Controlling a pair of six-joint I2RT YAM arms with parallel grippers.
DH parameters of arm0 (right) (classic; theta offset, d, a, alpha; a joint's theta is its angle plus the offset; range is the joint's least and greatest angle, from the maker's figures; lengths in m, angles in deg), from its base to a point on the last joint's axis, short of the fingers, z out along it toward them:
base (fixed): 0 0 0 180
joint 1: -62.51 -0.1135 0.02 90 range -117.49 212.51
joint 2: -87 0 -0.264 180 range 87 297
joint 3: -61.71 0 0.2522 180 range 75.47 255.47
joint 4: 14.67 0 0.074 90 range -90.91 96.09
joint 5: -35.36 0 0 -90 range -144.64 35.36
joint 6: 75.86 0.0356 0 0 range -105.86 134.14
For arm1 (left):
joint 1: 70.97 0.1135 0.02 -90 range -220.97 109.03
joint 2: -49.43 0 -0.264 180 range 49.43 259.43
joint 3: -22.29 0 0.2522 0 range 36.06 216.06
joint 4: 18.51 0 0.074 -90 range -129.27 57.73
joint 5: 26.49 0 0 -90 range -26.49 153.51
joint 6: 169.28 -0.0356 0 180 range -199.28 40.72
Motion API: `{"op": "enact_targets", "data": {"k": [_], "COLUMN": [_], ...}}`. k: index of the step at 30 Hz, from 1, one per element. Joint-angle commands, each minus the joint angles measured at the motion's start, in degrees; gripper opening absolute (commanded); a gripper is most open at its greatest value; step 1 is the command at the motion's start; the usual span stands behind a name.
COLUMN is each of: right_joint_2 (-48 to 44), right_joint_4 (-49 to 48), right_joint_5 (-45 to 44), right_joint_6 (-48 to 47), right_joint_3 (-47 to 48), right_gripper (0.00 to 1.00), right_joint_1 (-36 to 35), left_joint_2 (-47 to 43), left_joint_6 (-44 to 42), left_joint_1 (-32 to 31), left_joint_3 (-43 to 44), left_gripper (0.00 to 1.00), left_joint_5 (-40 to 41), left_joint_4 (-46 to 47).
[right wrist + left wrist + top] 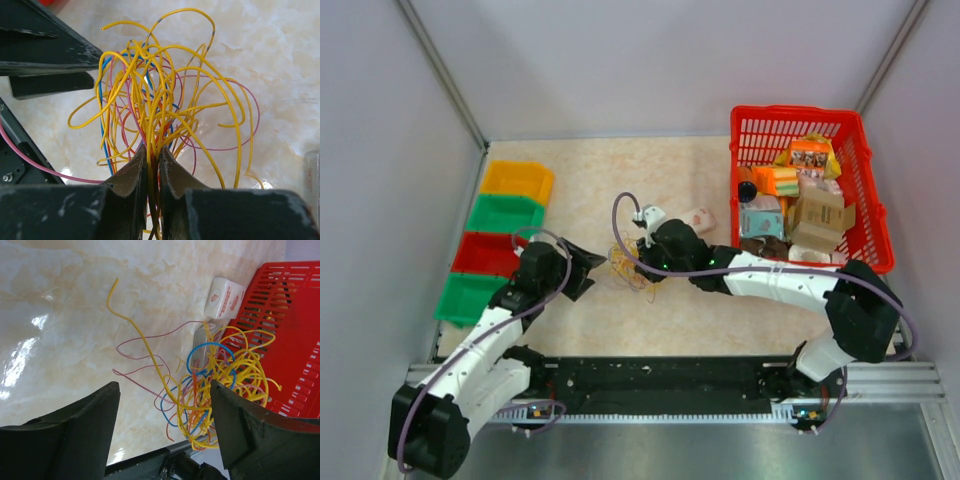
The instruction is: Untangle the cables
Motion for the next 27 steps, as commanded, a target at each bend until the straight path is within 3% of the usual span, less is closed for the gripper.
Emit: {"op": "enact_targets", "data": {"k": [1, 8, 13, 15, 20, 27], "right_joint_2": [-4.57, -5.63, -6.16, -6.33, -7.74, -9.94], "right_joint_4": [-3.67, -4.28, -4.37, -4.37, -3.06, -1.05], "right_joint_5": [2.31, 3.10, 3.11, 3.11, 2.14, 1.88], "right_joint_6": [0.85, 1.38, 1.55, 1.64, 1.12, 1.55], "right_joint_3": [-0.26, -0.52, -1.05, -1.40, -1.49, -1.23], "right_gripper": [0.00, 0.00, 0.00, 0.00, 0.00, 0.00], "right_joint_1": [-0.33, -0.33, -0.33, -0.33, -0.33, -0.33], "left_joint_2": [4.01, 10.25, 11.93, 12.19, 8.78, -6.41], "left_joint_6": [-0.77, 1.34, 0.72, 0.55, -4.10, -11.48], "left_joint_1": [0.38, 0.29, 0.29, 0.29, 0.29, 0.29], "left_joint_3": [-0.18, -2.38, -1.41, -1.24, -0.71, -3.96], "left_gripper": [0.72, 0.55, 0.51, 0.52, 0.67, 0.64], "left_joint_5": [-4.15, -9.09, -8.83, -9.00, -6.72, -7.07], "left_joint_4": [8.90, 16.78, 18.57, 18.22, 10.67, 5.13]}}
